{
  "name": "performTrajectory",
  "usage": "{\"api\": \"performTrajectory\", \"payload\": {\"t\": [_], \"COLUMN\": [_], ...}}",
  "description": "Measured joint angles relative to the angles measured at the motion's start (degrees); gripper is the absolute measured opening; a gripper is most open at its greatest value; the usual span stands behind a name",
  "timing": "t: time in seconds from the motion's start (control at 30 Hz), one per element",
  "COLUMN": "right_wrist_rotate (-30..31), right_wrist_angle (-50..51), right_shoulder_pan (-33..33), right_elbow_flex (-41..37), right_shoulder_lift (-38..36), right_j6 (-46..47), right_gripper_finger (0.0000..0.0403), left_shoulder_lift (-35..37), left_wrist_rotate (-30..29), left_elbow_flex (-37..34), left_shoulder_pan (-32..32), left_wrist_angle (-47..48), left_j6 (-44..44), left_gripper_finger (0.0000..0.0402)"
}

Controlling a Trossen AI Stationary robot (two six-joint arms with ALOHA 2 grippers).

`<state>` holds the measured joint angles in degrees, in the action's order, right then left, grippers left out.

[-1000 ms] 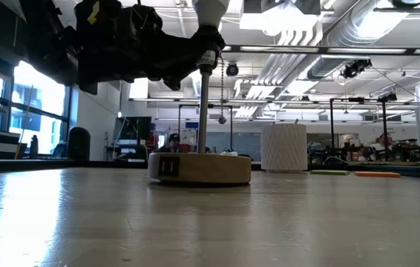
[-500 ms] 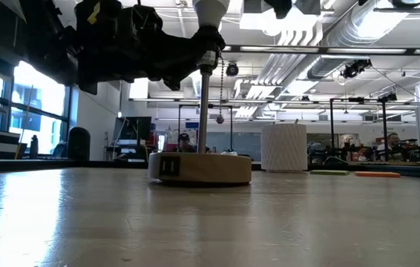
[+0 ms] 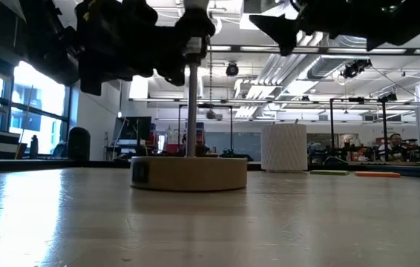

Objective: Screw lightbulb
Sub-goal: Insert the light bulb into the lamp

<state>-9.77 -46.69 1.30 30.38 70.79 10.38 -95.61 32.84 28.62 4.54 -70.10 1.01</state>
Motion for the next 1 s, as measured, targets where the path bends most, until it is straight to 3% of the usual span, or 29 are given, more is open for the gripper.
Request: {"api": "performTrajectory", "payload": {"t": [0.23, 0.57, 1.0], "right_wrist_rotate": [-9.21, -10.82, -13.55], "right_wrist_angle": [-0.45, 10.79, 16.60], "right_shoulder_pan": [-3.46, -0.85, -0.31], "right_elbow_flex": [12.91, 25.64, 29.74], "right_shoulder_lift": [12.63, 17.95, 20.30], "right_j6": [-5.36, -6.09, -6.15], "right_gripper_finger": [0.0314, 0.0314, 0.0314], "left_shoulder_lift": [-0.02, -0.04, -0.07], "left_wrist_rotate": [4.29, 8.48, 10.20], "left_elbow_flex": [-0.02, -0.04, -0.07], "left_shoulder_pan": [0.71, 0.76, 0.37], "left_wrist_angle": [-0.03, -0.14, 0.25], "left_j6": [0.77, 1.76, 1.76], "left_gripper_finger": [0.0159, 0.0159, 0.0159]}}
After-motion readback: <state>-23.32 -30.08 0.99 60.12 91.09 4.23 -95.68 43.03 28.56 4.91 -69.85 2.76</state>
